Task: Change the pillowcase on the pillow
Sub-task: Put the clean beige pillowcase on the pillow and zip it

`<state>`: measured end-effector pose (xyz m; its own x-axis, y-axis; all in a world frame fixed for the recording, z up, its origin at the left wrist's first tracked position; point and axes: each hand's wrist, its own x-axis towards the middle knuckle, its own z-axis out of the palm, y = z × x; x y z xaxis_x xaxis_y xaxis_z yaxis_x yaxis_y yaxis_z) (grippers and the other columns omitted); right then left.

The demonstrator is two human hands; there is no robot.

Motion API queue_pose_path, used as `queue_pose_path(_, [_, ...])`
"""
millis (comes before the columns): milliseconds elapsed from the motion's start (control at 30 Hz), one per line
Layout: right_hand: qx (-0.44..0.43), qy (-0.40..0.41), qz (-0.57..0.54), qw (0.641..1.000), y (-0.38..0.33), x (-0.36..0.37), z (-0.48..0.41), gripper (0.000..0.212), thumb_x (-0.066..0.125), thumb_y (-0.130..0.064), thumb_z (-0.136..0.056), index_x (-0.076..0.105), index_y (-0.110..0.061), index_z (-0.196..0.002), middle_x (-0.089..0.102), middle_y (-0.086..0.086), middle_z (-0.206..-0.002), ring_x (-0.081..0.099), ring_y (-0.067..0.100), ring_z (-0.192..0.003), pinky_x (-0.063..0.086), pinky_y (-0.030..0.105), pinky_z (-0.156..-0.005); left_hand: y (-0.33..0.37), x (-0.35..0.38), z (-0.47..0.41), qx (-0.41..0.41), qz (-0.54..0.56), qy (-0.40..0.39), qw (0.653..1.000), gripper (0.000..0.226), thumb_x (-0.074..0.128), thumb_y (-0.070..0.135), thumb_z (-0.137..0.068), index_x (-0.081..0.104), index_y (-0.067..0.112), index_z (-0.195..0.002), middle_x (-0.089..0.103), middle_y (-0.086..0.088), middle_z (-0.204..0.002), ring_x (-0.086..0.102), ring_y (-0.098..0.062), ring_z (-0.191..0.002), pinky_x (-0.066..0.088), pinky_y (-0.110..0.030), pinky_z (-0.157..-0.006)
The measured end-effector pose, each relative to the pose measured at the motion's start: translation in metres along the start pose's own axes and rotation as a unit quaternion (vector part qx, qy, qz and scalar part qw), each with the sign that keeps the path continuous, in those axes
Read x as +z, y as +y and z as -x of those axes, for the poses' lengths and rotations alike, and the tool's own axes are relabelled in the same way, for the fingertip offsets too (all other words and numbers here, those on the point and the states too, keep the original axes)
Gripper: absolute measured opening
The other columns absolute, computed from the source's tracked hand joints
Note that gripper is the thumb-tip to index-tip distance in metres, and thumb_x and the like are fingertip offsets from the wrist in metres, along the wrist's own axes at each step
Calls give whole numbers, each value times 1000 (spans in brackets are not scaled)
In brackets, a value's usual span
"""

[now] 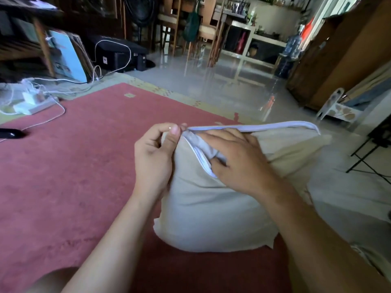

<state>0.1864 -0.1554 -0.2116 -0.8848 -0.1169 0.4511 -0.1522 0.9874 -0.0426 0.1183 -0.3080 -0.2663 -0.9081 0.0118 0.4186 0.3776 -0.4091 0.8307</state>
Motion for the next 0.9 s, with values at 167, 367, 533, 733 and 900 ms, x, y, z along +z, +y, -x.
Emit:
queue_pose_path(167, [-11, -110, 121, 986, -16, 12, -9, 41, 22, -43, -74, 58, -29, -88, 61, -21, -107, 49, 7, -115, 27, 37, -84, 6, -5, -10, 18, 0, 71, 997, 19, 62, 1, -94, 72, 13, -82, 78, -3, -86, 71, -18, -84, 54, -31, -84])
queue_pose_path(367, [-16, -245, 95, 965, -28, 12, -25, 24, 26, -36, -89, 49, -30, -84, 61, -15, -110, 48, 10, -122, 32, 40, -100, 4, -16, -13, 9, 23, 112, 993, 13, 66, 9, -93, 74, 14, -84, 77, -5, -84, 68, -20, -81, 54, -42, -85])
queue_pose_path(533, [1, -156, -90, 984, 11, -24, -2, 62, 40, -69, -86, 51, -40, -138, 54, -24, -139, 45, -1, -132, 38, 34, -109, -3, -24, -16, -6, -41, 111, 993, 15, 65, 14, -96, 74, 18, -86, 77, 8, -83, 65, -6, -75, 49, -24, -73])
queue_pose_path(733, [26, -26, 5, 999, 53, -30, 40, 54, 61, -61, -77, 68, -31, -121, 70, -10, -118, 66, 17, -106, 50, 37, -91, 11, -1, 4, 55, -249, 0, 967, 24, 53, 41, -100, 62, 33, -121, 69, 17, -102, 64, -4, -92, 44, -45, -103])
queue_pose_path(900, [39, 50, 69, 996, 45, -14, 51, 27, 46, -40, -85, 45, -25, -63, 56, 0, -56, 58, 32, -59, 42, 35, -63, 22, 43, 52, 142, -557, -159, 803, 49, 32, 63, -99, 48, 37, -137, 17, -16, -163, 2, -34, -154, -8, -75, -107])
